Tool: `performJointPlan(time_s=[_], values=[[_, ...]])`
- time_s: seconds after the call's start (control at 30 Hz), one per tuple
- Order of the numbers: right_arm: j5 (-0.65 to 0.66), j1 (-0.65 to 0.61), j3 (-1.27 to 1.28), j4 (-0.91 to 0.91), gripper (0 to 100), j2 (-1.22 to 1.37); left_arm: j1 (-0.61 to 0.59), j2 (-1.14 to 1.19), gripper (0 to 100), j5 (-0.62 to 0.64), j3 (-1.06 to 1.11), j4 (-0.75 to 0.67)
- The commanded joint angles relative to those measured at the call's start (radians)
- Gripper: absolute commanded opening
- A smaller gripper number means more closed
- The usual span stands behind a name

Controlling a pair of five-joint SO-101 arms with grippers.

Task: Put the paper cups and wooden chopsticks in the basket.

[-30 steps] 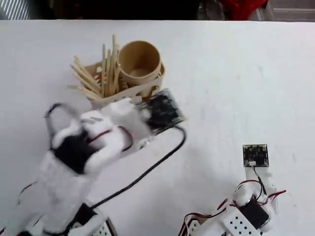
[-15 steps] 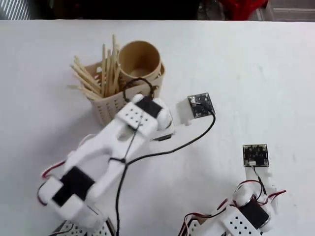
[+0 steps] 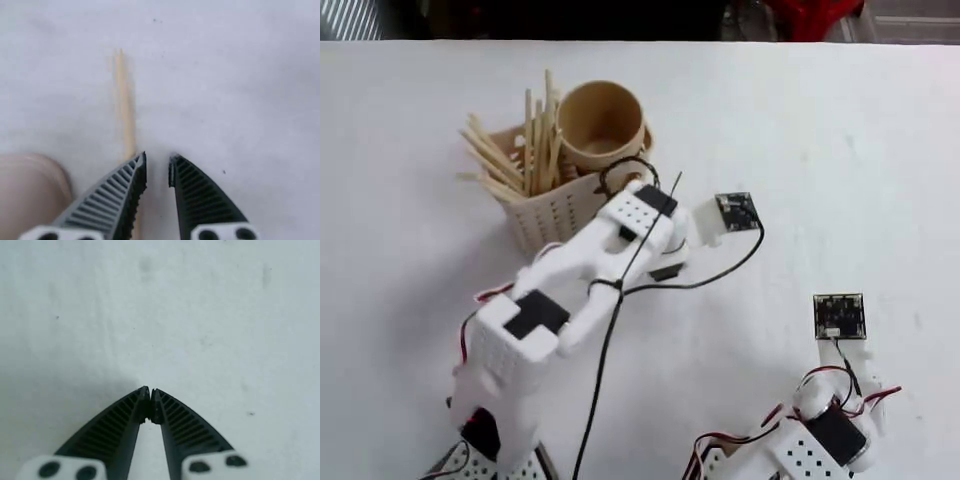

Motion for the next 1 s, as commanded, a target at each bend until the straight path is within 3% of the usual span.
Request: performJointPlan(time_s=[0.0,0.2,0.3,0.57,0.8,0.97], values=[[0.005,0.004,0.009,0.007,1.7,-0.015,-0.048,0.044,9,0.025,-0.095,0.015],[0.005,0.004,0.009,0.007,1.7,-0.015,-0.048,0.099,9,0.109,-0.176,0.098],[0.005,0.004,0.009,0.007,1.7,-0.015,-0.039,0.116,2,0.091,-0.199,0.124],[0.005,0.002,0.009,0.007,1.7,-0.015,-0.002,0.111,2,0.095,-0.215,0.135],[0.005,0.002,0.009,0.007,1.7,-0.015,0.099,0.005,2,0.158,-0.381,0.298],[0.005,0.002,0.009,0.007,1.7,-0.015,0.101,-0.064,2,0.207,-0.5,0.358]])
